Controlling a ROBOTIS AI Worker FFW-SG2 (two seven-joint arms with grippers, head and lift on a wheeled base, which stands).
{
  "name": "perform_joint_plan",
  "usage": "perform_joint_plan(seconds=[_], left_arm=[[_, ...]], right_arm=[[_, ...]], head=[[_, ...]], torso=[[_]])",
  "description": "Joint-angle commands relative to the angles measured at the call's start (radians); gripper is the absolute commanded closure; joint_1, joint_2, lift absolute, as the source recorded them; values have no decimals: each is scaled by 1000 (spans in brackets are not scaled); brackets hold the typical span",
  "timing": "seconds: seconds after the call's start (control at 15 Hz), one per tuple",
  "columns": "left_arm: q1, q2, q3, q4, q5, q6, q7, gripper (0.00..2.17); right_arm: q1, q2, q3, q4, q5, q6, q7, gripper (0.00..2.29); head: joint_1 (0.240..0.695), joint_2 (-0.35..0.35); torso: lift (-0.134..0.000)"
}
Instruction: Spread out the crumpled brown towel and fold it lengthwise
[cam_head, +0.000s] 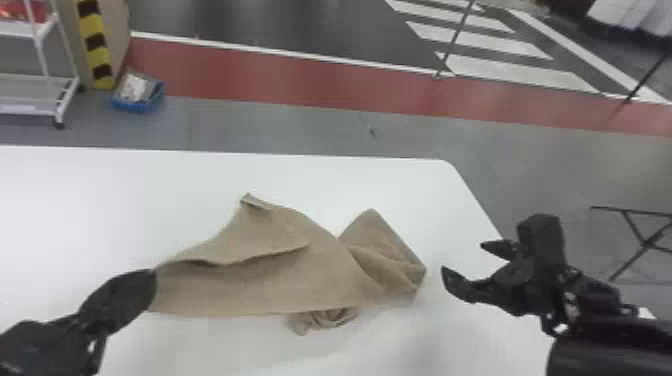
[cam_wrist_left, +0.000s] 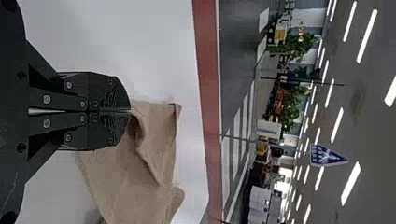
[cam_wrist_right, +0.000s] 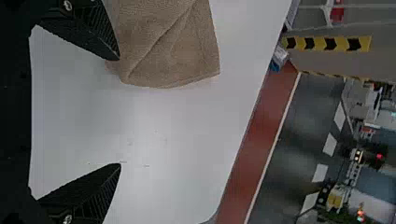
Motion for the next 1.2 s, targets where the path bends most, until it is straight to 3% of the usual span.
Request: perform_joint_plan(seconds=[0.0,0.13,0.27,0.4,0.67,0.8,0.93,1.0,1.07,1.13], left_arm=[[-35,-6,55,-79,8,106,1,1713],[-63,-6,92,-99,10,201,1,1713],[-84,-6,94,-90,2,207,3,1713],[-92,-6,87,-73,0,207,5,1713],[-95,-6,81,-70,-3,216,3,1713],[-92,-6,81,-71,-4,216,3,1713],[-90,-6,91,-73,2,216,1,1713],[-90,-6,94,-73,3,213,1,1713],[-90,-6,101,-73,5,213,1,1713],[-93,-6,120,-71,8,213,3,1713]], right_arm=[[15,-86,115,73,147,-301,25,73],[24,-163,215,102,273,-356,69,83],[33,-215,282,102,305,-374,172,130],[49,-223,310,78,302,-377,221,154],[46,-210,371,99,303,-371,210,313],[21,-204,393,139,310,-365,192,707],[10,-198,400,156,299,-365,158,1477],[9,-196,394,156,280,-368,152,1659],[9,-195,371,147,244,-387,153,1703],[0,-195,328,136,184,-396,153,2007]], head=[[695,-350],[695,-318],[695,-264],[695,-220],[695,-183],[695,-169],[695,-153],[695,-150],[695,-146],[695,-137]], torso=[[-124],[-124],[-124],[-124],[-124],[-124],[-124],[-124],[-124],[-124]])
